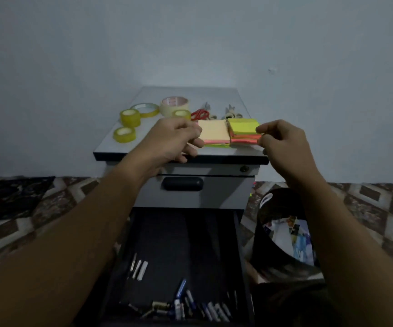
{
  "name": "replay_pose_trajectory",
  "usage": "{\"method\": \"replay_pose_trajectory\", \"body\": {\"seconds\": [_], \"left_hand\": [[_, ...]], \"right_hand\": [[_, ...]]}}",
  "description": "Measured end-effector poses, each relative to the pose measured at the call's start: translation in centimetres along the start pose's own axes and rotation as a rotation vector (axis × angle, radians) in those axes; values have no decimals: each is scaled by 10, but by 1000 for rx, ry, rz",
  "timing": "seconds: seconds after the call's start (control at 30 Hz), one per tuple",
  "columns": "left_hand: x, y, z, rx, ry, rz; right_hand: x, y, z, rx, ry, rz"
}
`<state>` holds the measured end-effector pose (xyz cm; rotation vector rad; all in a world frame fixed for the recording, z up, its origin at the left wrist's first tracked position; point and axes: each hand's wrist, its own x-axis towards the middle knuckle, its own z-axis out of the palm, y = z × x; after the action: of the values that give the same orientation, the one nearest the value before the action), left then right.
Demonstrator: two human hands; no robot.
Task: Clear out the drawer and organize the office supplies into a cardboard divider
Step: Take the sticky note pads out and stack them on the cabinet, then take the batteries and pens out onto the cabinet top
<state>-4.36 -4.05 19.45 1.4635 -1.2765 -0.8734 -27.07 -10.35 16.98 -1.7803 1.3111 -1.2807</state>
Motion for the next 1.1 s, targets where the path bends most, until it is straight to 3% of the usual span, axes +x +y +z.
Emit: {"method": "replay_pose_trajectory", "body": {"seconds": [0.13,0.3,0.53,0.67,0.8,1.03,1.1], "left_hand": [[-42,-59,-12,91,-2,-96],[-74,-161,2,242,-203,-388],[-112,-262,16,487,-559,-569],[-122,-284,18,660,-670,-524],[-126,-299,23,841,-692,-431],[-124,-313,29,708,-529,-407],[-123,-312,30,718,-548,-381]], "right_hand": [[-52,24,39,-41,-246,54],[-124,94,104,-67,-621,284],[-185,164,130,-518,-1075,436],[-197,185,137,-726,-1110,422],[-205,196,140,-765,-1118,439],[-202,201,142,-619,-955,377],[-201,199,144,-594,-878,371]]}}
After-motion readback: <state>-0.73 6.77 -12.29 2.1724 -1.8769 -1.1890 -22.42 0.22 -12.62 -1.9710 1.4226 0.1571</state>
